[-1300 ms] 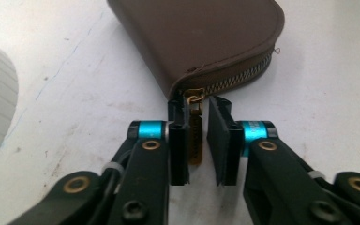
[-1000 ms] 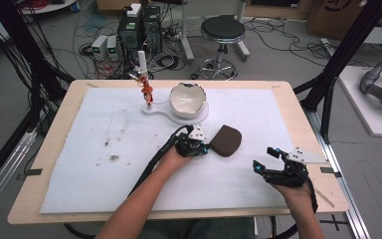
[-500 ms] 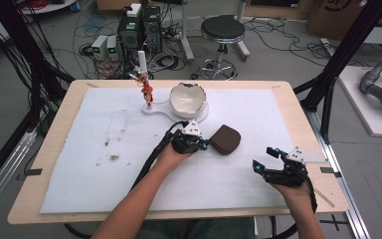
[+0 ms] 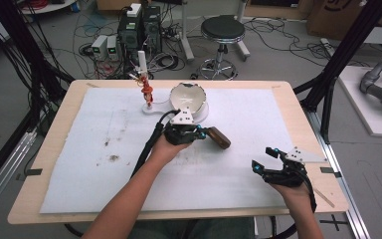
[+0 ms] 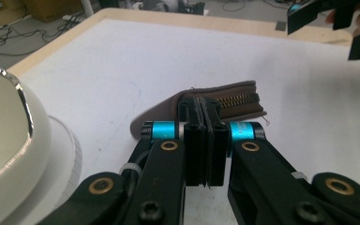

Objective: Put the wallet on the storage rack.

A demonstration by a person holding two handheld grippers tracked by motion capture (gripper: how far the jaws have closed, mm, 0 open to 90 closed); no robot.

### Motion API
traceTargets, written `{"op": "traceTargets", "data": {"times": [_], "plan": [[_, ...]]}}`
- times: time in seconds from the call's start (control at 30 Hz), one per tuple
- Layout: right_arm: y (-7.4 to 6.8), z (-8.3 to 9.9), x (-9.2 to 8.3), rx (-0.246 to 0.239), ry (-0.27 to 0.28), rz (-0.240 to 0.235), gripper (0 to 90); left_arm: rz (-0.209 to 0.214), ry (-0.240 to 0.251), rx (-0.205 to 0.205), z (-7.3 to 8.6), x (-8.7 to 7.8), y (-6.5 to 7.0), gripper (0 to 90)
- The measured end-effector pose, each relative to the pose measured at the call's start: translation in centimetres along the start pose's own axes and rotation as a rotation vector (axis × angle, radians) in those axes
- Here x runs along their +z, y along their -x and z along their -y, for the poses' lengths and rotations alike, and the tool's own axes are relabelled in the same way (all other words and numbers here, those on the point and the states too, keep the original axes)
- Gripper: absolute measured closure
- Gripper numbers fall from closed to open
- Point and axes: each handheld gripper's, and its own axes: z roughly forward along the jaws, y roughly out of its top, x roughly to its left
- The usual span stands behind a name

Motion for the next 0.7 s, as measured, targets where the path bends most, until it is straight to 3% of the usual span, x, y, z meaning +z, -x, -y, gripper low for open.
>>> {"op": "traceTargets", "data": {"times": [0.37, 0.7], "plan": [[-0.1, 0.0, 0.1, -0.007, -0.001, -0.003, 19.0, -0.033, 0.052, -0.012, -1.3, -2.4, -1.0, 88.4], [-0.1, 0.0, 0.2, -0.009, 0.000, -0.003, 19.1, -0.085, 0.104, -0.026, -3.0, -5.0, -2.9, 88.4]]}}
